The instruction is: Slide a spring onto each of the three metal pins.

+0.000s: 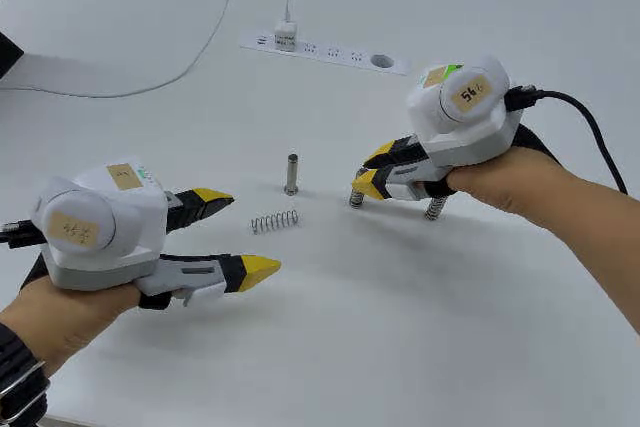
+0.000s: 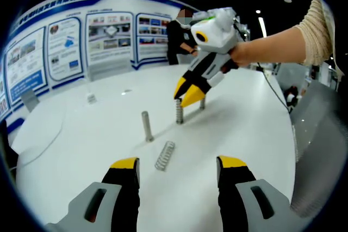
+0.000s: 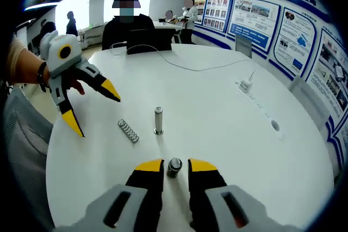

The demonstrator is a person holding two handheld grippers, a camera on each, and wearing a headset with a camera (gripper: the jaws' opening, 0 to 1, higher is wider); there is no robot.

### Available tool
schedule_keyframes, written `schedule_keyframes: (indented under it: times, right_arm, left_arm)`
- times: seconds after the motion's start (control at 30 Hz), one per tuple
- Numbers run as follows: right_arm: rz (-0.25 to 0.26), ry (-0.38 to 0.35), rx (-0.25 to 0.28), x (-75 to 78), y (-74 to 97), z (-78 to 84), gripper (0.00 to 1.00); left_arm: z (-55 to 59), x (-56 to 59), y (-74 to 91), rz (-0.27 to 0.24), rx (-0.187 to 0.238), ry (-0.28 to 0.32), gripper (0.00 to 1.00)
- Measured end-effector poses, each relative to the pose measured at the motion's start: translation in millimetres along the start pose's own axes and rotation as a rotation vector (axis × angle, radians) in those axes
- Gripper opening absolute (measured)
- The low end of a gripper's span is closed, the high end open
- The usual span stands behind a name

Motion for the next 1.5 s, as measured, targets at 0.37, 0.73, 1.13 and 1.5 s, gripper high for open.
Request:
schedule_keyframes:
  times: [0.37, 0.73, 1.13, 1.5]
  right_arm:
    - [-0.026, 0.072, 0.06, -8.2, 3.9, -20.1, 0.19]
    - [-0.118, 0.139, 0.043, -26.9, -11.0, -26.7, 0.19]
    - [-0.194, 0.221, -0.002, -44.6, -38.1, -28.6, 0.17]
    - [-0.231, 0.265, -0.044, -46.4, -60.4, -30.6, 0.16]
  left_arm:
    - [-2.8, 1.2, 0.1, 0.003, -0.003, -0.007, 0.58]
    - [-2.7, 1.2, 2.0, -0.002, -0.006, -0.009, 0.57]
    - [-0.6, -2.0, 3.1, -0.009, -0.008, -0.003, 0.57]
    - [2.1, -4.5, 6.2, -0.021, -0.02, 0.004, 0.57]
Point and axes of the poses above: the centre of the closed fingertips' face, and the gripper's own axes: y roughly backward along the fingers, x roughly to its right, z roughly out of its underside, the point moved 10 cm from there along y, roughly backward along the fingers, and after that the axes turned 3 degrees about -x, right-handed, at the moved point
